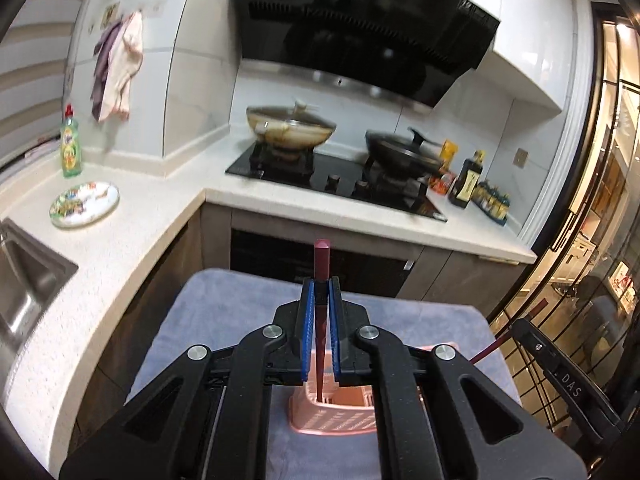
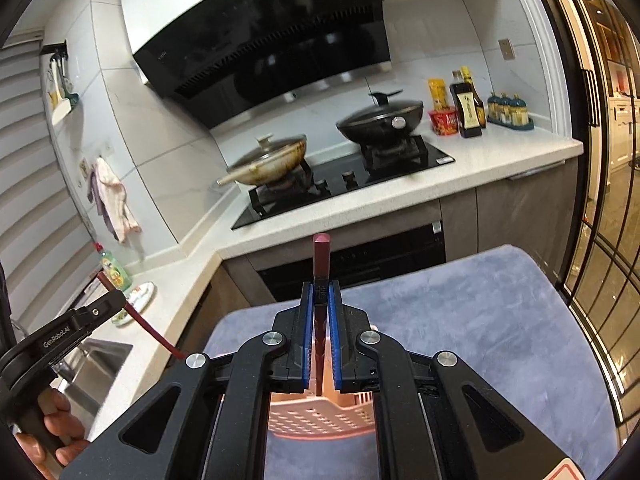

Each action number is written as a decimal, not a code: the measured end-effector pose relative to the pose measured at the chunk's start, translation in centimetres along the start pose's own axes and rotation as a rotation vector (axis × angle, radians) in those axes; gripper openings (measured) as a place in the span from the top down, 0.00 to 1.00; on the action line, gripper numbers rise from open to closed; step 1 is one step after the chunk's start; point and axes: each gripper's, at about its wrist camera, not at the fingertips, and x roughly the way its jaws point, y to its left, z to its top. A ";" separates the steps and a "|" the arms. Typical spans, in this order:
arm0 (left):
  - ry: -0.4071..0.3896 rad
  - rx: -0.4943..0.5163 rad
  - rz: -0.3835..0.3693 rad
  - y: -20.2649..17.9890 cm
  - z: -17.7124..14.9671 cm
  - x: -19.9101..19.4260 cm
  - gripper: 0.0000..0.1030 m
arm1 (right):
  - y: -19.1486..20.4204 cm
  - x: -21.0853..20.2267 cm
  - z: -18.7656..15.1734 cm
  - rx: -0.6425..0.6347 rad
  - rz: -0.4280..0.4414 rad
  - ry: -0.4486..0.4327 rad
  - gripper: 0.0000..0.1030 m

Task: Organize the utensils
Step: 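Lower both chopsticks into the pink holder and open both tools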

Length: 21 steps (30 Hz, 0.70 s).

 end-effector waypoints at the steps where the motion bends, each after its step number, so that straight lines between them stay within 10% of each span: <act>1: 0.007 -0.003 -0.002 0.1 -0.2 0.2 0.93 | -0.1 0.1 -0.2 0.003 -0.002 0.005 0.91; 4: 0.015 -0.007 0.010 0.5 -0.8 0.2 0.91 | -0.2 -0.6 -0.4 0.004 -0.009 -0.008 0.85; 9: -0.003 -0.032 0.022 1.2 -1.2 -1.6 0.55 | -0.3 -3.3 -0.5 0.000 -0.002 -0.042 0.74; 21: 0.004 0.046 0.088 1.6 -6.3 -7.9 0.44 | -1.1 -10.2 -6.4 -0.075 -0.011 0.011 0.69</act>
